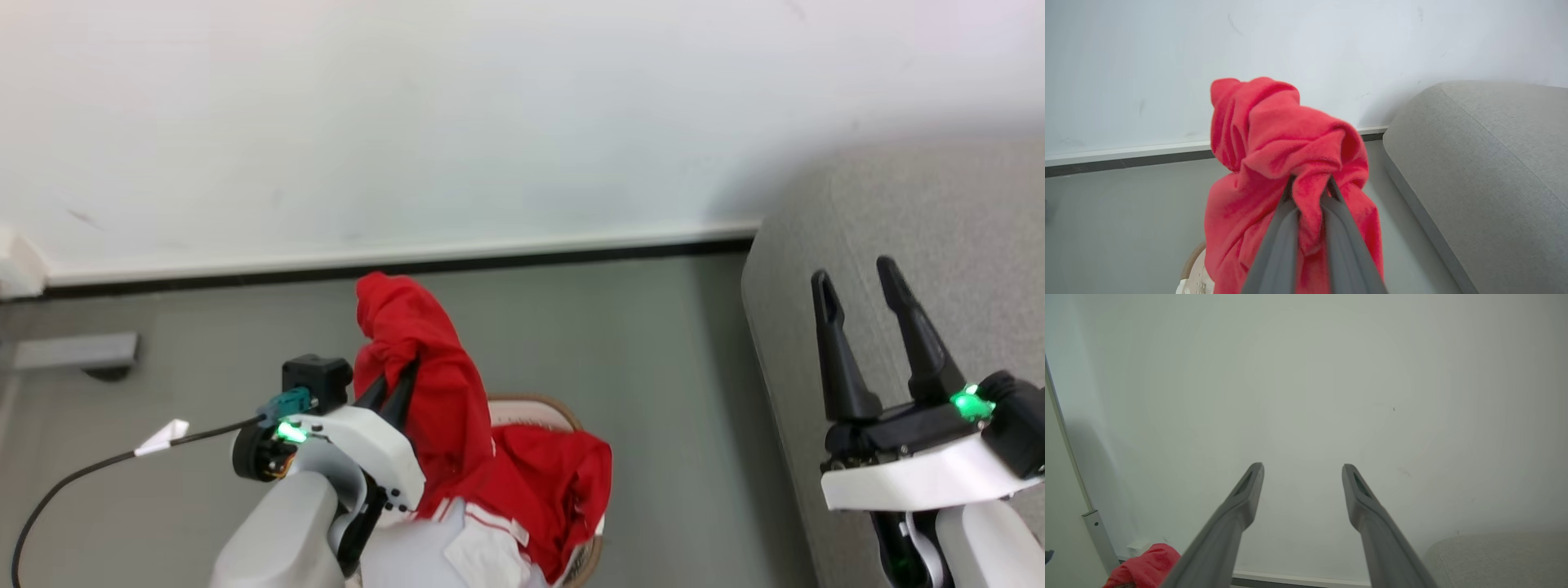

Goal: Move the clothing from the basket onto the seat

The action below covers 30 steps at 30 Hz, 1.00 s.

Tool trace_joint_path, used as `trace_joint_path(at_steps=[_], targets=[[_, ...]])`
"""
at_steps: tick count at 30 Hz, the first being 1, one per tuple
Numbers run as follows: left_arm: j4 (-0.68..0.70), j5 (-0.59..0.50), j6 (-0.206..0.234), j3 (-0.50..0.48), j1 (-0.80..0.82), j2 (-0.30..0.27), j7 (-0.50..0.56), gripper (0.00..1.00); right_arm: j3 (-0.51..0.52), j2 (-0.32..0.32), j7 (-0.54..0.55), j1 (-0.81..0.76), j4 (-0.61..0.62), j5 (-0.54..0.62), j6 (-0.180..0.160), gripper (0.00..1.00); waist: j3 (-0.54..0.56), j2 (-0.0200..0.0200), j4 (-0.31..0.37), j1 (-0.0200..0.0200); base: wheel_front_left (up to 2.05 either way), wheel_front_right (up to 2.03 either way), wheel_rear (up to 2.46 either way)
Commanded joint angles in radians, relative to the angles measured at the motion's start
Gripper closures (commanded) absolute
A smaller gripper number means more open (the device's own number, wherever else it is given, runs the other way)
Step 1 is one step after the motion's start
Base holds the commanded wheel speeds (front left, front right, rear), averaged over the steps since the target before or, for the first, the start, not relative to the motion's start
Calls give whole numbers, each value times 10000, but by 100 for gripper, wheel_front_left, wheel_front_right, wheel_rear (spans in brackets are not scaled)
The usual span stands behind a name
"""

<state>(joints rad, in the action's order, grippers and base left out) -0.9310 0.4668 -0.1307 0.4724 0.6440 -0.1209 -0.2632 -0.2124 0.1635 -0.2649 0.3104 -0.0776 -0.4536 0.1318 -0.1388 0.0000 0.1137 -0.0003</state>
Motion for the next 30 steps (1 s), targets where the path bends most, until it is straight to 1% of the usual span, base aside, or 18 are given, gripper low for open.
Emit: trace_joint_path(at_steps=[1,5,11,15,16,18,22,30], targets=[[276,107,8,-36,-311,-132,-12,100,-4,97,11,-238,-92,-85,-21,0,538,0,-159,3,0,0,0],[1154,58,6,-155,-733,-239,-12,100,-118,67,9,-631,-214,-122,-21,0,1140,0,-215,3,0,0,0],[2516,-98,126,-280,-1174,-424,-13,100,-263,64,11,-941,-179,-185,-21,0,1470,0,-284,3,0,0,0],[3571,-215,304,-276,-1422,-480,-13,100,-320,2,11,-1112,-134,-226,-21,0,1573,0,-346,3,0,0,0],[3571,-215,304,-276,-1422,-480,-13,100,-320,2,11,-1112,-134,-226,-21,0,1573,0,-346,3,0,0,0],[4080,-255,410,-241,-1584,-524,-4,100,-330,-50,11,-1210,-133,-232,-21,0,1606,0,-376,3,0,0,0],[5158,-293,640,-149,-1925,-675,331,100,-437,-106,9,-1349,-90,-303,-21,0,1601,0,-423,3,0,0,0],[6046,-196,834,-61,-2173,-834,794,100,-695,58,11,-1171,-112,-325,-21,0,1541,0,-416,3,0,0,0]])
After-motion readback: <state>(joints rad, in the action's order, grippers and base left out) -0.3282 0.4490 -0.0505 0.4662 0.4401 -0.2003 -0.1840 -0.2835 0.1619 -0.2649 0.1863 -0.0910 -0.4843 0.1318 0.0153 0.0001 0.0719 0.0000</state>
